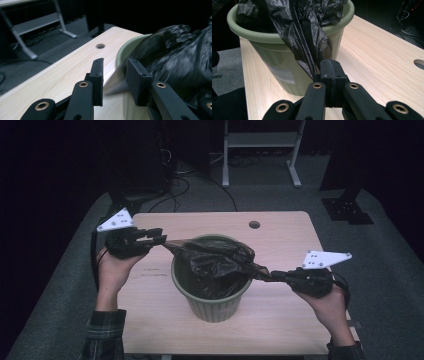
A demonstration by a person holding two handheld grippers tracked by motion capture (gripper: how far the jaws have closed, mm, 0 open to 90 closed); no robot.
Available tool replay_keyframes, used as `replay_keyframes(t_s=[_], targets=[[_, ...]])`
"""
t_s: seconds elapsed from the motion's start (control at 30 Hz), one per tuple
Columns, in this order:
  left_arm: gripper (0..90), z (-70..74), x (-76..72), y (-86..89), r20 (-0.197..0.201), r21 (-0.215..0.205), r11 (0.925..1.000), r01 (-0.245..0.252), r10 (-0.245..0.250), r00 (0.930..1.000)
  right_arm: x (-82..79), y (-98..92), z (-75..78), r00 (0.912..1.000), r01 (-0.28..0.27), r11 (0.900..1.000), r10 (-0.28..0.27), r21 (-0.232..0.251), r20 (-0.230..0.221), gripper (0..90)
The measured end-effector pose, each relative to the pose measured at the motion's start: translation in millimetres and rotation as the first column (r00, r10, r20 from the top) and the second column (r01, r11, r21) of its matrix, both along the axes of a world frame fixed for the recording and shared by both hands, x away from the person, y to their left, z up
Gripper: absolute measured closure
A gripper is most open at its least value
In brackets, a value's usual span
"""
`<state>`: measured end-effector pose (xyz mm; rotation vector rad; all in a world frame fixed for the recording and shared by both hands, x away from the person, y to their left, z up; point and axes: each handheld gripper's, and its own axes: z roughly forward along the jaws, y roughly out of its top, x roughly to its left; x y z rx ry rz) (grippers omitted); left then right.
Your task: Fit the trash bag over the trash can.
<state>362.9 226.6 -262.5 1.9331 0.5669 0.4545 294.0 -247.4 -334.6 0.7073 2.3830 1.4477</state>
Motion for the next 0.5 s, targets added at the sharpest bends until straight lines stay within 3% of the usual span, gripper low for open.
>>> replay_keyframes(t_s=[0.17, 0.43, 0.5], targets=[[61.0, 4.1, 19.4, -40.8, -0.011, 0.030, 0.9959, 0.086, -0.085, 0.9963, 1.3, 2.6, 0.1, 1.0000, -0.005, 1.000, 0.005, 0.011, 0.007, 90.0], [56.3, -4.8, 39.0, -97.3, -0.064, 0.087, 0.9729, 0.214, -0.209, 0.9757, 2.0, 2.2, 3.8, 0.9997, -0.019, 1.000, 0.019, 0.017, 0.016, 90.0], [55.4, -9.9, 41.3, -105.9, -0.077, 0.100, 0.9693, 0.225, -0.217, 0.9730, 1.5, 1.7, 4.2, 0.9997, -0.022, 1.000, 0.022, 0.022, 0.014, 90.0]])
